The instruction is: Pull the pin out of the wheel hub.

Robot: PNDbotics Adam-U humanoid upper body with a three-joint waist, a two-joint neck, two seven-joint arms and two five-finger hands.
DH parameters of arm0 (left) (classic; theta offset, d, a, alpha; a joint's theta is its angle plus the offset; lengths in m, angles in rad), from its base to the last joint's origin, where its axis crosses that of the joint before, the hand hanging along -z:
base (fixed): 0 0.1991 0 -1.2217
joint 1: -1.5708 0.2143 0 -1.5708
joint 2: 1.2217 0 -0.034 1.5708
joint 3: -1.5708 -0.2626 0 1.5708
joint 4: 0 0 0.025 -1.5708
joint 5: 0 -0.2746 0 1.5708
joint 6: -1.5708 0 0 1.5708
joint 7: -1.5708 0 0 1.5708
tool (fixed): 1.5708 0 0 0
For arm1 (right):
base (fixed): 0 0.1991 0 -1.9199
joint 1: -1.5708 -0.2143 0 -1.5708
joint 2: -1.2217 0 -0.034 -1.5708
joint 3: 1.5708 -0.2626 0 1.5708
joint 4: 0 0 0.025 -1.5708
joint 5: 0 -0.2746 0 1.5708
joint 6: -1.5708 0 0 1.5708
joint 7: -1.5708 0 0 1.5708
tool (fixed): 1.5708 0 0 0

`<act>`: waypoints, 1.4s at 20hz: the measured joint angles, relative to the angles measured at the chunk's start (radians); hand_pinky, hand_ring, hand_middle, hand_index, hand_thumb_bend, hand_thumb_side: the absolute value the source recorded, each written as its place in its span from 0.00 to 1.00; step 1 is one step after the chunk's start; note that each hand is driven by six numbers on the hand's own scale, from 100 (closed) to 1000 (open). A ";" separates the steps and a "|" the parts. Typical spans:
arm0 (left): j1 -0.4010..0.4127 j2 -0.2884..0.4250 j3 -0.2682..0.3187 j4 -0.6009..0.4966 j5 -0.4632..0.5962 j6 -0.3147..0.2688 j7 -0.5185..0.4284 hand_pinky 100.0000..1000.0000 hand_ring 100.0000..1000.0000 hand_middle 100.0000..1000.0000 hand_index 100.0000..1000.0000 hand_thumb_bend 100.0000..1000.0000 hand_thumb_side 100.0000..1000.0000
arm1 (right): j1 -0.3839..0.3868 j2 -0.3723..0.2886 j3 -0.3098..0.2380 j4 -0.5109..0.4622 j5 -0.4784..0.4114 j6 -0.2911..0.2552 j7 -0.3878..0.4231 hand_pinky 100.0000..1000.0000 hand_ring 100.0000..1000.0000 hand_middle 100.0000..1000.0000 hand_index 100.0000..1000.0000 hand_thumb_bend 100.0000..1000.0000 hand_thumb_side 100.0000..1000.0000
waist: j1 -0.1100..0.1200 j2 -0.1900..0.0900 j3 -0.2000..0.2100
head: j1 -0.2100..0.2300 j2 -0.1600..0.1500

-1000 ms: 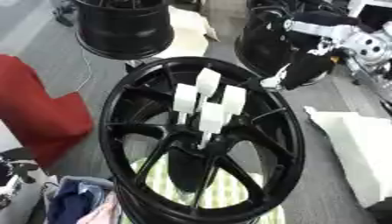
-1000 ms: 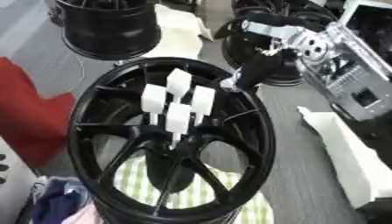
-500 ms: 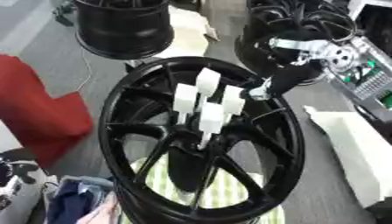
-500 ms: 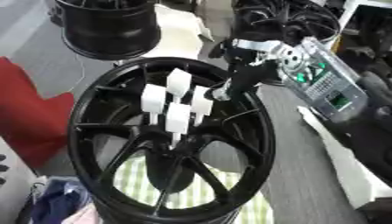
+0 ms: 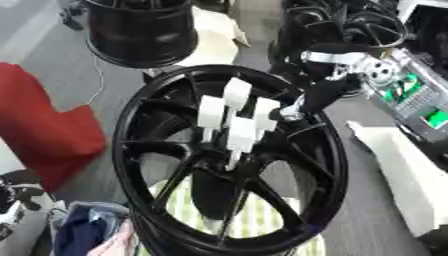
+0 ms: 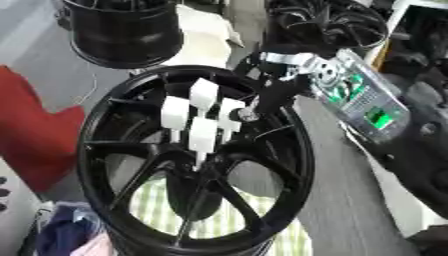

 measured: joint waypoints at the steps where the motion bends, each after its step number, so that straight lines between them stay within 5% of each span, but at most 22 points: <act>1: 0.000 0.000 0.000 0.000 0.000 0.000 0.000 0.57 0.67 0.68 0.82 0.00 0.19 | 0.000 0.003 0.001 0.004 0.000 -0.001 0.000 0.51 0.66 0.87 0.86 0.42 0.11 | 0.000 0.000 0.000 | 0.000 0.000; 12: 0.000 0.000 0.000 0.000 0.000 -0.002 -0.001 0.57 0.67 0.68 0.82 0.00 0.19 | 0.005 0.033 0.018 0.065 -0.007 -0.015 -0.006 0.51 0.64 0.82 0.81 0.41 0.10 | 0.005 0.000 0.000 | -0.003 0.000; 28: 0.000 -0.001 0.000 0.000 0.002 0.005 0.006 0.58 0.67 0.68 0.82 0.00 0.17 | 0.006 0.068 0.025 0.105 -0.031 -0.011 -0.101 0.26 0.48 0.66 0.58 0.36 0.00 | 0.006 0.002 0.000 | -0.003 0.000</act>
